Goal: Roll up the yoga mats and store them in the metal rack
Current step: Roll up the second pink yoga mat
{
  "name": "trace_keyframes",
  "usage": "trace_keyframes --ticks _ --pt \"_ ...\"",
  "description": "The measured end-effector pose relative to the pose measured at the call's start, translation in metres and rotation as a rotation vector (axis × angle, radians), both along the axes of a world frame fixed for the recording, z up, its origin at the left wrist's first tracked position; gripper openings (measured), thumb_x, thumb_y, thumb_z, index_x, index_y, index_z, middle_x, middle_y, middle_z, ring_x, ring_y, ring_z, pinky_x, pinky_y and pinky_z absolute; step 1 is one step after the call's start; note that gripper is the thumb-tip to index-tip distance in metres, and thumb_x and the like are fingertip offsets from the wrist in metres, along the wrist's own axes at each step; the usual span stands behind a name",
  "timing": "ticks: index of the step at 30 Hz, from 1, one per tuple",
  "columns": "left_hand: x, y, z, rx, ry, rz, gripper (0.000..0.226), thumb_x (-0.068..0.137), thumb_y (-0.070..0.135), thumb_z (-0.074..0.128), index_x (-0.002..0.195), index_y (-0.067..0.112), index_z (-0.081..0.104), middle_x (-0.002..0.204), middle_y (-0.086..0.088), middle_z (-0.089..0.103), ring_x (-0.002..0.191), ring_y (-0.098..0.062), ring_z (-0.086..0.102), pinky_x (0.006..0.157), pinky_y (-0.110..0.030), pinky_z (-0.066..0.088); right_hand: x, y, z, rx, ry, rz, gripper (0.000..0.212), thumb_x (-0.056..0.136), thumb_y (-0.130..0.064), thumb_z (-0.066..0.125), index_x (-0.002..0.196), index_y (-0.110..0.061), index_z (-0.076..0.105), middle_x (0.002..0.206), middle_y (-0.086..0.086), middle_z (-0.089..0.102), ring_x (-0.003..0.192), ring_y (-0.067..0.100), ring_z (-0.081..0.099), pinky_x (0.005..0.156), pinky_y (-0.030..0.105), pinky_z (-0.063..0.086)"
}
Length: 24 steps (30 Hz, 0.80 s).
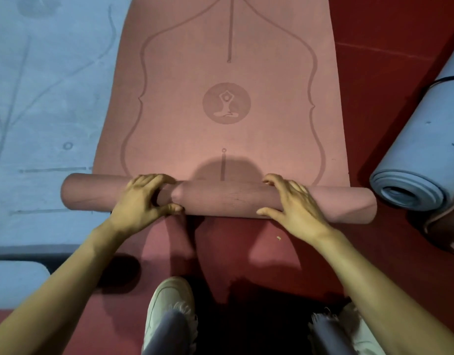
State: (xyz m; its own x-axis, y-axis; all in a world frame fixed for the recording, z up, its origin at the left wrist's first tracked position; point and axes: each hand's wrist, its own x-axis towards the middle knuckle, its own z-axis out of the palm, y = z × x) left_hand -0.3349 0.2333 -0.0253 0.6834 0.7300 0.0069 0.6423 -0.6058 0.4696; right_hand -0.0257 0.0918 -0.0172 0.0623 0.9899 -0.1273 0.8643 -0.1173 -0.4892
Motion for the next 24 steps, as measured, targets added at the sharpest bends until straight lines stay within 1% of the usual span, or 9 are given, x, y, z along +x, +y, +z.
trace_keyframes --ticks 3,5,7,9,11,15,18,22,24 --pt "0.003 0.008 -0.001 0.02 0.059 0.046 0.084 0.073 0.085 0.035 0.116 0.019 0.065 0.126 -0.01 0.055 0.115 -0.025 0.045 0.097 -0.041 0.035 -0.006 0.007 -0.002 0.019 -0.043 -0.057 0.049 0.08 -0.039 0.069 0.125 -0.023 0.055 0.13 0.005 0.047 0.125 0.026 0.039 0.103 0.035 0.025" --pt "0.006 0.008 -0.002 0.106 0.131 0.099 0.082 0.078 0.083 0.027 0.12 0.023 0.064 0.12 -0.011 0.05 0.108 -0.029 0.041 0.092 -0.048 0.035 -0.012 0.007 -0.006 -0.01 -0.064 -0.187 0.048 0.083 -0.039 0.066 0.129 -0.028 0.055 0.133 0.012 0.038 0.124 0.027 0.028 0.107 0.041 0.024" --pt "0.011 0.004 -0.004 0.178 0.171 0.123 0.08 0.083 0.079 0.022 0.123 0.022 0.062 0.113 -0.009 0.05 0.1 -0.029 0.038 0.086 -0.049 0.035 -0.015 0.005 -0.011 0.067 -0.096 -0.213 0.047 0.084 -0.043 0.061 0.129 -0.028 0.056 0.124 0.016 0.043 0.114 0.025 0.027 0.102 0.049 0.033" --pt "0.013 -0.002 -0.008 0.202 0.118 0.148 0.073 0.087 0.073 0.025 0.123 0.019 0.059 0.109 -0.008 0.052 0.097 -0.031 0.04 0.084 -0.048 0.036 -0.012 0.004 -0.015 0.113 -0.104 -0.187 0.051 0.084 -0.05 0.048 0.13 -0.028 0.053 0.116 0.016 0.048 0.107 0.023 0.03 0.096 0.049 0.037" --pt "0.012 -0.007 -0.012 0.175 0.009 0.187 0.062 0.089 0.067 0.035 0.119 0.017 0.057 0.107 -0.007 0.055 0.097 -0.032 0.047 0.087 -0.043 0.034 -0.007 0.005 -0.016 0.1 -0.086 -0.178 0.055 0.083 -0.054 0.04 0.132 -0.03 0.04 0.115 0.013 0.047 0.108 0.023 0.031 0.097 0.043 0.032" --pt "0.017 -0.011 -0.02 0.188 -0.16 0.214 0.043 0.089 0.049 0.053 0.106 0.012 0.064 0.11 -0.006 0.057 0.1 -0.026 0.05 0.09 -0.029 0.027 -0.001 0.007 -0.013 0.076 -0.085 -0.054 0.061 0.068 -0.062 0.058 0.12 -0.037 0.039 0.118 0.008 0.04 0.112 0.019 0.032 0.097 0.035 0.023" --pt "0.019 -0.011 -0.022 0.199 -0.176 0.234 0.047 0.09 0.051 0.05 0.105 0.01 0.066 0.105 -0.008 0.057 0.098 -0.029 0.049 0.091 -0.03 0.028 0.003 0.01 -0.013 0.079 0.018 -0.074 0.063 0.061 -0.047 0.078 0.117 -0.039 0.051 0.115 0.004 0.039 0.11 0.018 0.033 0.097 0.034 0.025" --pt "0.033 -0.008 -0.021 0.195 -0.197 0.358 0.032 0.089 0.04 0.056 0.098 0.011 0.065 0.094 -0.008 0.06 0.091 -0.029 0.052 0.103 -0.045 0.03 0.015 0.029 -0.007 0.003 0.091 -0.091 0.056 0.07 -0.038 0.079 0.123 -0.031 0.061 0.114 0.004 0.043 0.113 0.021 0.038 0.097 0.024 0.021" --pt "0.044 -0.009 -0.02 0.214 -0.202 0.352 0.024 0.093 0.03 0.052 0.098 0.012 0.067 0.094 -0.008 0.062 0.087 -0.03 0.053 0.095 -0.038 0.033 0.021 0.039 -0.002 -0.051 0.088 -0.073 0.056 0.073 -0.038 0.076 0.126 -0.03 0.059 0.115 0.006 0.044 0.115 0.022 0.04 0.099 0.025 0.023"
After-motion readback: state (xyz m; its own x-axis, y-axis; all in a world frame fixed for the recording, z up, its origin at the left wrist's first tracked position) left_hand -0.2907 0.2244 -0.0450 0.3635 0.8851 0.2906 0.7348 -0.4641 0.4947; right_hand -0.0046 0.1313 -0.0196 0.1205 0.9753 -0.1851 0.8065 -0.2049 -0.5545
